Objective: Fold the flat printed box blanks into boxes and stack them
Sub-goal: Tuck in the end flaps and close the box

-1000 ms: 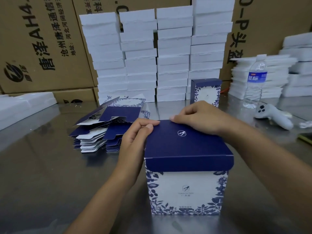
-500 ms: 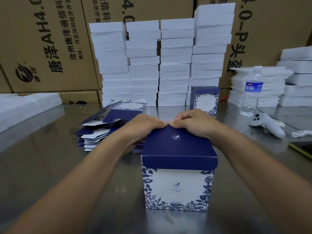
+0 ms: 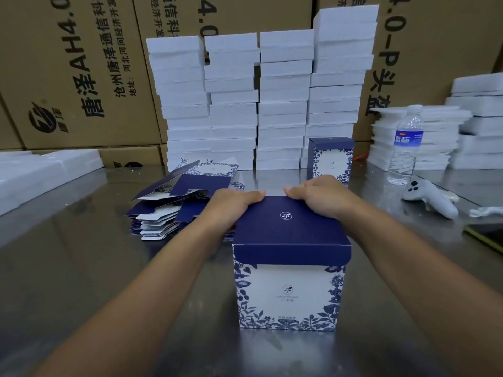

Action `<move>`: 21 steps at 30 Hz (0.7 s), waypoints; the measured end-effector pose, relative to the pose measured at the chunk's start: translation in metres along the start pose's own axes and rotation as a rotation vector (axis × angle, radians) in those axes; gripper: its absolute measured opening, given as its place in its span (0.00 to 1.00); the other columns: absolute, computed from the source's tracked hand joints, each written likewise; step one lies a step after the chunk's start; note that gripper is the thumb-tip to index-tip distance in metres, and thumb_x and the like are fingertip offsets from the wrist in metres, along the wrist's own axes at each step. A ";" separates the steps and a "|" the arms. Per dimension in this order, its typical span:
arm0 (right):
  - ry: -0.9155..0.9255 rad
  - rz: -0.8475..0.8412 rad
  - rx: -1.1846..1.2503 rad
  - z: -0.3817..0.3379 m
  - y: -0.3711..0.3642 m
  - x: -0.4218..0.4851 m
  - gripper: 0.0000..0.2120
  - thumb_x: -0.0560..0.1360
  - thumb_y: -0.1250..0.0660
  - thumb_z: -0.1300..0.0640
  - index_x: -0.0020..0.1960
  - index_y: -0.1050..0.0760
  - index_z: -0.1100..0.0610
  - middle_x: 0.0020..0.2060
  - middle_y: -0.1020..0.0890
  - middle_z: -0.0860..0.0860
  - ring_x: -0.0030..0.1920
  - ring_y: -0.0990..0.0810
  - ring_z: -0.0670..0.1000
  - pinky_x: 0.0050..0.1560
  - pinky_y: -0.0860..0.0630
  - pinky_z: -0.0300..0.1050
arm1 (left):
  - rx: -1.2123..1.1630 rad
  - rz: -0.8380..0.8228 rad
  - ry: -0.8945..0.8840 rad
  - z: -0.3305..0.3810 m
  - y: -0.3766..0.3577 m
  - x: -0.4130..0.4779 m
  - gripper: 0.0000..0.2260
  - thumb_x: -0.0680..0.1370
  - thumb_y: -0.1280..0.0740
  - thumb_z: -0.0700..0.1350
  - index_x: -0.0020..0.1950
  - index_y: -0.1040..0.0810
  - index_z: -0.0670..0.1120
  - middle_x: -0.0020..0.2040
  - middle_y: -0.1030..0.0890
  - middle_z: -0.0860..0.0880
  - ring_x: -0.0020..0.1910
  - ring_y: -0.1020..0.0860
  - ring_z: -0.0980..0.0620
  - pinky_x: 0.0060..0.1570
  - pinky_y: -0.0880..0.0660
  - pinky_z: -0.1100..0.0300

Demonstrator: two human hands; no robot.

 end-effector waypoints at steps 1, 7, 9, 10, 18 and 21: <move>0.000 0.001 -0.002 -0.001 0.000 0.000 0.15 0.75 0.32 0.53 0.34 0.28 0.60 0.25 0.22 0.50 0.16 0.27 0.43 0.16 0.37 0.29 | -0.042 0.020 0.021 -0.004 0.001 -0.001 0.10 0.74 0.29 0.49 0.44 0.17 0.43 0.35 0.15 0.46 0.28 0.19 0.52 0.28 0.25 0.65; -0.012 -0.007 0.012 -0.001 -0.002 -0.001 0.15 0.76 0.32 0.53 0.35 0.27 0.61 0.21 0.24 0.51 0.16 0.27 0.44 0.16 0.36 0.30 | -0.211 0.036 0.045 -0.007 -0.003 -0.005 0.07 0.74 0.29 0.45 0.41 0.19 0.41 0.28 0.18 0.47 0.23 0.21 0.52 0.24 0.26 0.67; -0.016 -0.004 0.034 -0.001 -0.001 -0.003 0.13 0.76 0.32 0.54 0.37 0.25 0.62 0.25 0.22 0.53 0.16 0.27 0.44 0.16 0.35 0.30 | -0.197 0.035 0.036 -0.006 -0.003 -0.004 0.07 0.74 0.29 0.45 0.43 0.18 0.41 0.30 0.18 0.46 0.25 0.21 0.52 0.26 0.25 0.65; -0.020 0.000 0.062 -0.001 -0.001 -0.004 0.12 0.76 0.32 0.54 0.41 0.23 0.64 0.27 0.20 0.54 0.16 0.27 0.44 0.16 0.35 0.30 | -0.189 0.034 0.035 -0.005 -0.003 -0.004 0.07 0.74 0.29 0.45 0.43 0.18 0.41 0.31 0.17 0.46 0.25 0.21 0.51 0.27 0.25 0.65; -0.176 -0.078 0.406 0.024 -0.006 -0.008 0.08 0.74 0.30 0.56 0.44 0.23 0.62 0.26 0.18 0.53 0.23 0.20 0.49 0.22 0.26 0.36 | -0.192 0.052 0.040 -0.006 -0.001 -0.003 0.08 0.74 0.29 0.45 0.39 0.20 0.41 0.27 0.19 0.48 0.22 0.22 0.53 0.23 0.26 0.66; -0.157 -0.061 0.423 0.032 -0.003 -0.004 0.08 0.73 0.29 0.54 0.43 0.21 0.60 0.32 0.17 0.54 0.30 0.20 0.51 0.34 0.22 0.41 | -0.199 0.055 0.032 -0.008 -0.001 -0.003 0.08 0.75 0.29 0.46 0.40 0.20 0.42 0.27 0.19 0.48 0.22 0.22 0.53 0.23 0.26 0.67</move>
Point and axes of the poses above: each hand's wrist, its own x-axis towards the middle knuckle, its own y-axis out of the back of the hand, z = x × y, the point moved 9 cm from there along x, towards the middle knuckle
